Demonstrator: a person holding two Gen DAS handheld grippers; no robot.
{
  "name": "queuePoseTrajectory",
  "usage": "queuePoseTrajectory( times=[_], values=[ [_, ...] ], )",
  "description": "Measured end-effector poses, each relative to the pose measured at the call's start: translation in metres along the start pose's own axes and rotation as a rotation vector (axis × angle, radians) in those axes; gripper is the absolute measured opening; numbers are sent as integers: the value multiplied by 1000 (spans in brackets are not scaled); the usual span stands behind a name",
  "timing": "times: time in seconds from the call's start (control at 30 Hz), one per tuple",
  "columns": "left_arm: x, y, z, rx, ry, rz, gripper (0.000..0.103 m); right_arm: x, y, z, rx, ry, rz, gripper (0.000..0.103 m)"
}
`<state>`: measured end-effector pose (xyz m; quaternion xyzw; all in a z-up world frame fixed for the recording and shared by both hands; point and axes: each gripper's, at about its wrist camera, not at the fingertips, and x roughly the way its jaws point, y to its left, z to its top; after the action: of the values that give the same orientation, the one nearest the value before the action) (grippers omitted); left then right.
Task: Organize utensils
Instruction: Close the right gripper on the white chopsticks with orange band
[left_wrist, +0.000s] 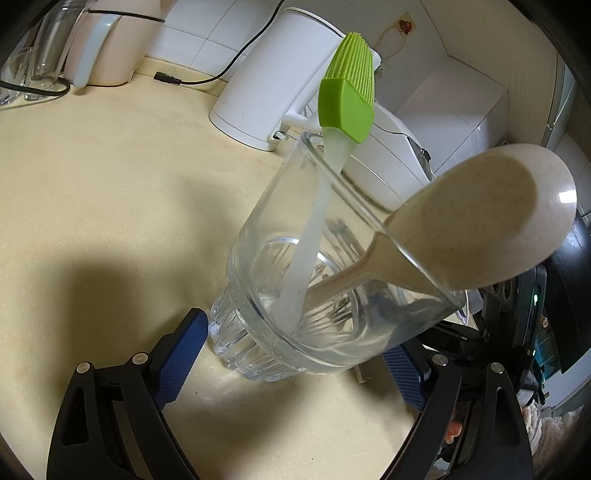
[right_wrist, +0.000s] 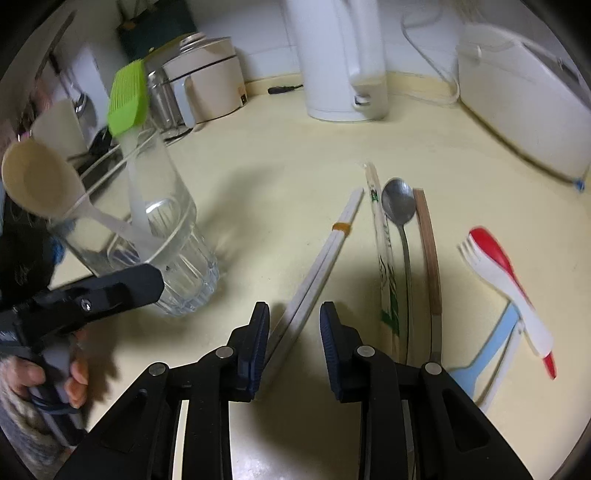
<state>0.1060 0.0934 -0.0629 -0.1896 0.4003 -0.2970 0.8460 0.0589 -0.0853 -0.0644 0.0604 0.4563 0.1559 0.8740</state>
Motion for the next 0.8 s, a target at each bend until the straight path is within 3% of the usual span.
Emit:
queuePoseTrajectory(
  times=[0.2, 0.23, 0.5, 0.8],
  values=[
    [0, 0, 0, -1, 0, -1, 93, 0, 18, -17, -154, -81, -87, 27],
    [0, 0, 0, 0, 0, 0, 92, -1, 16, -18, -155, -87, -74, 22],
    [0, 0, 0, -1, 0, -1, 93, -14, 7, -26, -195, -55, -18, 17],
    [0, 1, 0, -1, -1, -1, 93, -48, -7, -60, -242, -18, 84, 15]
  ],
)
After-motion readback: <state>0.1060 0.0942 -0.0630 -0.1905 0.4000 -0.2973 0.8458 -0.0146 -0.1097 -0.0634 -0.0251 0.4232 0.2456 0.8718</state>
